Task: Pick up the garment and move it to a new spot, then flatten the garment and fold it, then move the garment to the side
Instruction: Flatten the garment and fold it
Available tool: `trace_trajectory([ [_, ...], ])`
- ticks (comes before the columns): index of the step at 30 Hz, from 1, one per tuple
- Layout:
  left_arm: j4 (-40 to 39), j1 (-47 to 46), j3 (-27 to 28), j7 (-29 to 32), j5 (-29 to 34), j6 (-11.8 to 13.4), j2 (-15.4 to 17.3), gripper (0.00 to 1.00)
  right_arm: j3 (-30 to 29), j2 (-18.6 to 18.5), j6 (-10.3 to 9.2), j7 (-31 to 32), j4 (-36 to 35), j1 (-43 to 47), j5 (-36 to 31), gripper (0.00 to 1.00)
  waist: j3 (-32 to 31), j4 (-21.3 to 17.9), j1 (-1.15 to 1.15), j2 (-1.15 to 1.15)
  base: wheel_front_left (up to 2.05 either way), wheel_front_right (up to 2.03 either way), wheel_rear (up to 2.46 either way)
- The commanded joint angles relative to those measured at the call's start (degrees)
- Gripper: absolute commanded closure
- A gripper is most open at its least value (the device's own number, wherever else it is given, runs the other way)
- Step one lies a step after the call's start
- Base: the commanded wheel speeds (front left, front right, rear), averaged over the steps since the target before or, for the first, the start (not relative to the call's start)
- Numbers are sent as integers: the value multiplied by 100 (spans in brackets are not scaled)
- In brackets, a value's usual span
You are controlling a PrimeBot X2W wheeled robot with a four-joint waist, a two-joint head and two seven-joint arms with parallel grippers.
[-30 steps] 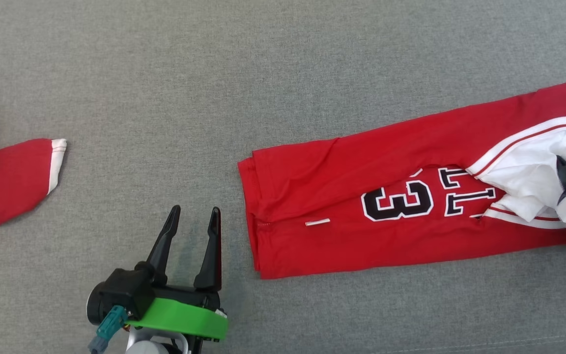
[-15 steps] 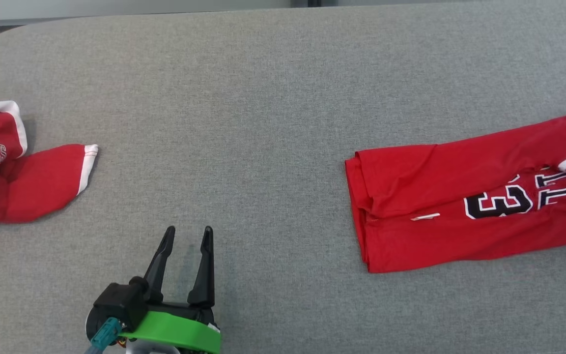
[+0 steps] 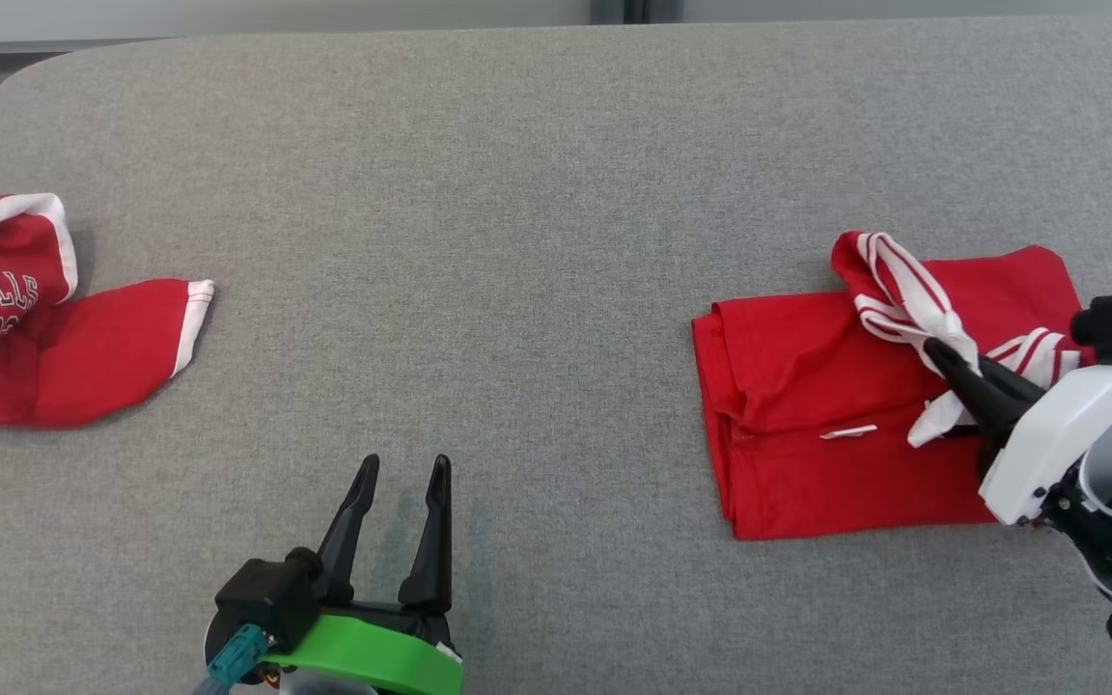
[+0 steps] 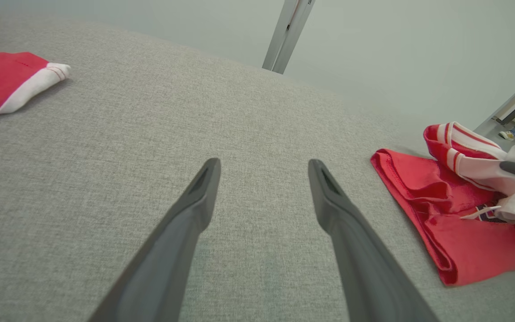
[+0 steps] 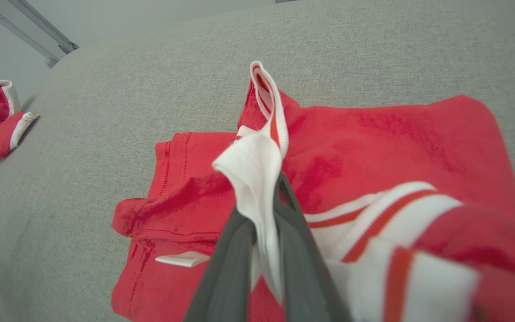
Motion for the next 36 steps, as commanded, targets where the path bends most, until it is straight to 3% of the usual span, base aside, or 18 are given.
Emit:
trace_trajectory([
  [1, 35, -82, 5, -15, -23, 35, 7, 0, 50, 94, -3, -96, 70, -48, -57, 100, -15, 22, 0, 0, 0, 0, 0],
  [8, -25, 29, 31, -15, 60, 76, 7, 0, 382, 567, -2, -498, 335, -238, -220, 100, -140, 49, 0, 0, 0, 0, 0],
  [23, 37, 109, 211, -16, 266, -11, 6, 0, 989, 1028, -2, -708, 682, -315, -530, 100, -324, 76, 0, 0, 0, 0, 0],
  [25, 32, 129, 241, -16, 290, -10, 6, 0, 1009, 1137, -2, -768, 762, -340, -580, 65, -342, 67, 0, 0, 0, 0, 0],
  [26, 28, 136, 262, -16, 318, -3, 6, 0, 1026, 1179, -2, -788, 796, -346, -602, 29, -347, 62, 0, 0, 0, 0, 0],
  [27, 39, 142, 284, -16, 330, -1, 6, 0, 1045, 1247, -2, -806, 832, -344, -614, 0, -351, 56, 0, 0, 0, 0, 0],
  [36, 229, 194, 529, -16, 608, -29, 6, 0, 1074, 1523, -2, -1190, 780, -161, -711, 0, -553, 39, 0, 0, 0, 0, 0],
])
